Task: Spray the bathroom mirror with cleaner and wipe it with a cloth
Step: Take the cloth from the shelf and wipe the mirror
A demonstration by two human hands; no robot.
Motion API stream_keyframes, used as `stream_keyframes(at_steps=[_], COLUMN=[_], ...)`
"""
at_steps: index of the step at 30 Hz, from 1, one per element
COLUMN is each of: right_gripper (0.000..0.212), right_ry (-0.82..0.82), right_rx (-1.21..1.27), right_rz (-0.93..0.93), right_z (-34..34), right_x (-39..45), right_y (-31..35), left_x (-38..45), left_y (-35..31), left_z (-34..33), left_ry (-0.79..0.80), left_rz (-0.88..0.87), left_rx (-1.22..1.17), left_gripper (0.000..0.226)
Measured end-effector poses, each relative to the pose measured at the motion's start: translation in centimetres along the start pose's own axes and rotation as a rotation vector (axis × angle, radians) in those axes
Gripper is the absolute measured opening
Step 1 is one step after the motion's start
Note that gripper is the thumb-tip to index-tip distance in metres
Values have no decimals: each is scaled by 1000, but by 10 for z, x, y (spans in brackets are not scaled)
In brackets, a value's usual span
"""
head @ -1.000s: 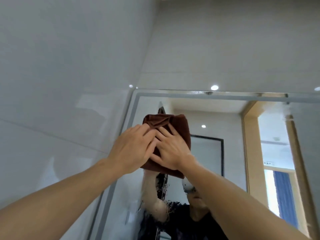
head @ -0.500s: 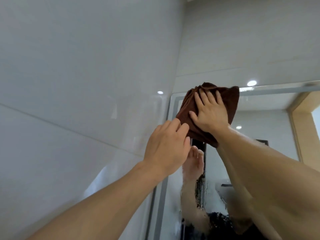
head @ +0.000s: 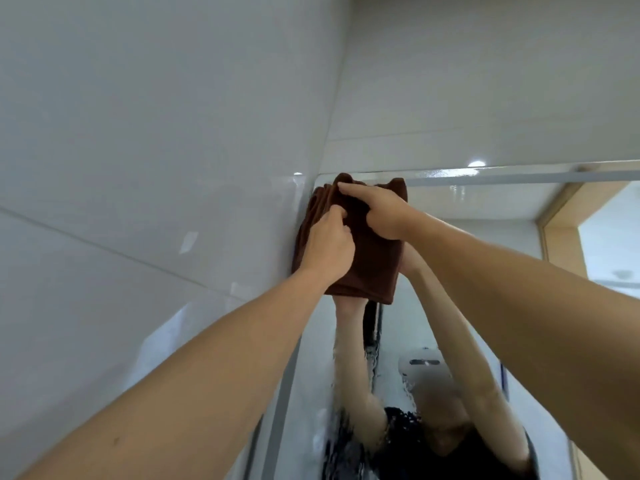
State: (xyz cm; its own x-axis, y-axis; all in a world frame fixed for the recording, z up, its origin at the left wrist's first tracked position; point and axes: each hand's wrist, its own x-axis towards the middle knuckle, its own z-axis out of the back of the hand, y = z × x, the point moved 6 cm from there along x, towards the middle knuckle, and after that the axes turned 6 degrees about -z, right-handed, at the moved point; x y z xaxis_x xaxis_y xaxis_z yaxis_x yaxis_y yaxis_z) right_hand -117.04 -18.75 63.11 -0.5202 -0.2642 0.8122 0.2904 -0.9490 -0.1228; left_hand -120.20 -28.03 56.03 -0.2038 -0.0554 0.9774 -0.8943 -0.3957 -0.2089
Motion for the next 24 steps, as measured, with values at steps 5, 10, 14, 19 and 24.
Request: stream_keyframes(at_steps=[5,10,14,19,24], right_gripper=[78,62,57,51,51], right_ry=[-114,-308,-350,-481,-430], right_rx=[221,-32,-218,-271,-239], right_rz=[-62,31,-15,-31,-106], right_z=[19,41,61,77,71], right_x=[-29,-92,-135,-177,-215], right_y=[-2,-20,-59,-67,-69], left_x=[2,29,42,-22,-26], left_y=[4,9,-21,-69,-2], left_z=[-33,-45,-66,-110,-70], left_ry=[-42,-125,-112,1,-43], left_rz=[-109,-20,-54,-502,-337], left_rx=[268,475,466,479,579], left_gripper=[54,63,64,54,62])
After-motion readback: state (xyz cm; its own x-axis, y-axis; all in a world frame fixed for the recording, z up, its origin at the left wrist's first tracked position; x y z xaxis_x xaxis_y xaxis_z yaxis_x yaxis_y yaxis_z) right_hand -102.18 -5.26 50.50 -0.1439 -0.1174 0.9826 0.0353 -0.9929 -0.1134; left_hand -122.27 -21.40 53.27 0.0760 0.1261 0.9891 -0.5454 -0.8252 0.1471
